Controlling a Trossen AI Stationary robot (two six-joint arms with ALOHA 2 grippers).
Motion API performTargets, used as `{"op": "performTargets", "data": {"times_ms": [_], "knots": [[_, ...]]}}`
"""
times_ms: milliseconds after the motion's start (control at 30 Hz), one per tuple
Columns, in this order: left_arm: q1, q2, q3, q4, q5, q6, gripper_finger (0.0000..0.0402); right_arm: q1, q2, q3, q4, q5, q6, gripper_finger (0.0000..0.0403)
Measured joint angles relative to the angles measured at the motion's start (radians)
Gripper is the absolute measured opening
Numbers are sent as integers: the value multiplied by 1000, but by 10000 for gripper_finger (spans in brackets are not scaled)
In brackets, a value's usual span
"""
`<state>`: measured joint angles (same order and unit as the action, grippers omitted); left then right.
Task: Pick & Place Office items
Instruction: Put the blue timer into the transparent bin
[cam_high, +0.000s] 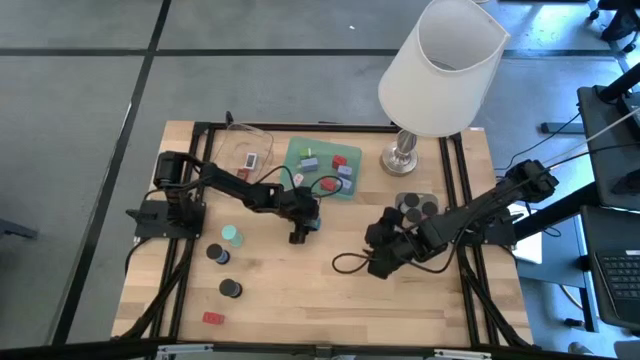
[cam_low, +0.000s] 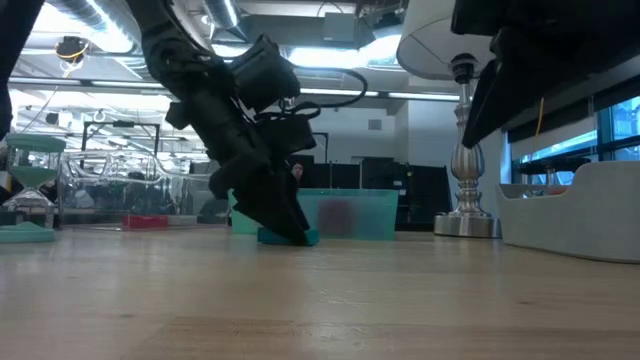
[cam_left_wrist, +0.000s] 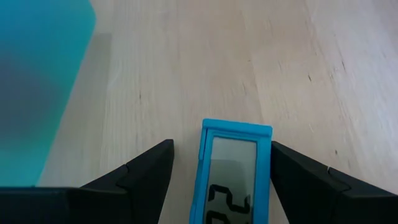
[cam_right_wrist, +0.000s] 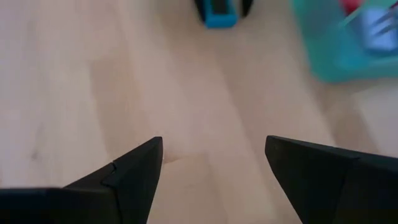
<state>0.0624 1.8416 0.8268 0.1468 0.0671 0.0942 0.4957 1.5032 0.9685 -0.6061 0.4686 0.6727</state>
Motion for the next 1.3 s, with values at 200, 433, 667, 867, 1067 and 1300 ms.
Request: {"op": "performTargets", "data": {"times_ms": [200, 433, 667, 867, 1067, 1300], "knots": [[-8, 0, -1, -8, -10, -102, 237, 6, 0, 0, 2, 116, 0, 287], [-29, -30, -4, -27, -7, -329, 167, 7, 0, 0, 0, 114, -6, 287], [-38, -136, -7, -49, 2, -382, 147, 7, 0, 0, 1, 66, -7, 286], [-37, -301, -6, -151, -128, -381, 163, 3, 0, 0, 5, 66, -6, 286], [6, -519, -6, -371, -357, -430, 156, 3, 0, 0, 7, 66, -6, 286], [99, -716, -5, -697, -624, -552, 159, 3, 1, 0, 8, 66, -6, 286]]}}
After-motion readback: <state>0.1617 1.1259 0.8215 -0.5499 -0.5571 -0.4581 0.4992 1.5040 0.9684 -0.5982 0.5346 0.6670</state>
